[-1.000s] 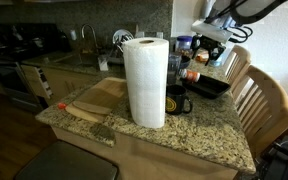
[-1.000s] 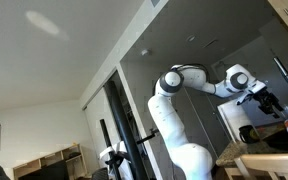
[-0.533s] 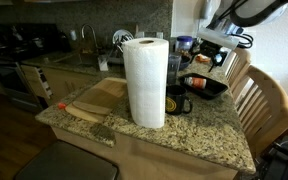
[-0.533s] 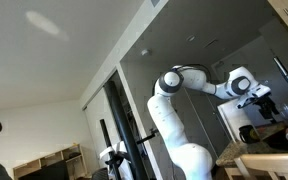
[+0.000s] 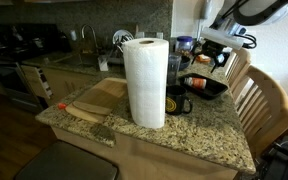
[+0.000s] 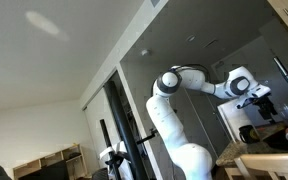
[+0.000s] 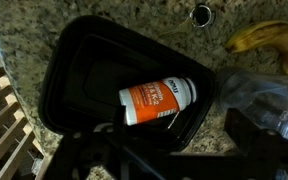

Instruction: Put the white and orange bottle in the black bowl, move the clear bottle to the right, move the glass jar to the left

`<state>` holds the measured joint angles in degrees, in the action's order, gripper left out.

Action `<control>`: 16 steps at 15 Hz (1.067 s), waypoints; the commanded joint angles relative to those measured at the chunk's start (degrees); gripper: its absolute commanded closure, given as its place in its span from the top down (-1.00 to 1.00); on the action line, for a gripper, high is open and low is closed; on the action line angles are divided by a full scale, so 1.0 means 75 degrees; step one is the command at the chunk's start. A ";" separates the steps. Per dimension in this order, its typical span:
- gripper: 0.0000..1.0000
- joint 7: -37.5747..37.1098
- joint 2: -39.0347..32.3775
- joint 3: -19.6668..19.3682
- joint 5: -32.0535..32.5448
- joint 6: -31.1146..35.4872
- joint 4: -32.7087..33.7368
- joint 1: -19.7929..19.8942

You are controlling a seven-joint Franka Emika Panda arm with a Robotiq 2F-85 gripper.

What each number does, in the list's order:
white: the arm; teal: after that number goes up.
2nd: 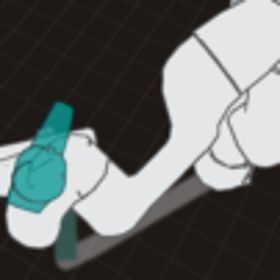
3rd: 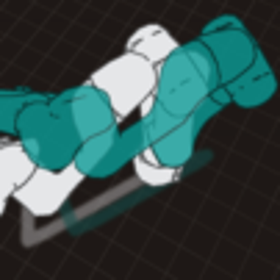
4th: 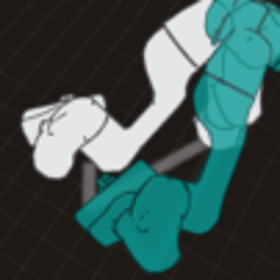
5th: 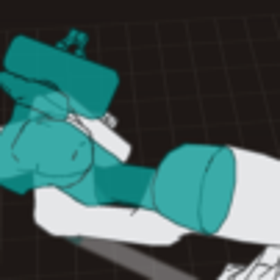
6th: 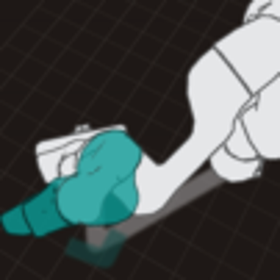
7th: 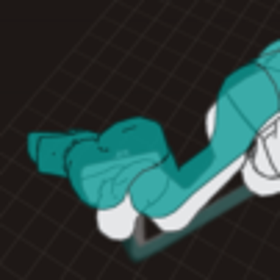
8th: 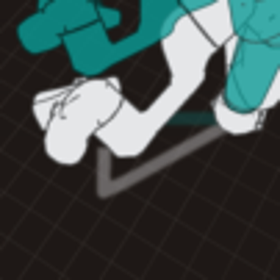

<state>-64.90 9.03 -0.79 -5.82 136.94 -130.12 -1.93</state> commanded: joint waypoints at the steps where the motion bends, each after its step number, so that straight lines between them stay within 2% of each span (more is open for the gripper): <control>1: 1.00 -0.0424 -0.0034 0.0371 0.0502 0.0253 0.0028 0.0183; 3: 1.00 -0.1397 0.0034 0.0624 0.1242 0.1241 -0.0093 0.0237; 6: 1.00 -0.3065 0.0070 0.0963 0.2626 0.2215 -0.0020 0.0390; 8: 1.00 -0.4399 -0.0038 0.1156 0.3814 0.2252 0.0271 0.0635; 9: 1.00 -0.3608 -0.0010 0.0963 0.3119 0.2146 0.0123 0.0320; 11: 1.00 -0.4168 -0.0011 0.1037 0.3574 0.2149 0.0227 0.0434; 13: 1.00 -0.3929 -0.0202 0.1049 0.3355 0.1878 0.0585 0.0361; 15: 1.00 -0.2508 -0.0589 0.0863 0.2002 0.1431 0.1265 -0.0037; 16: 1.00 -0.1954 -0.0861 0.0645 0.1360 0.1117 0.1693 -0.0424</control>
<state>-90.62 7.85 6.57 15.11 151.47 -126.11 -0.12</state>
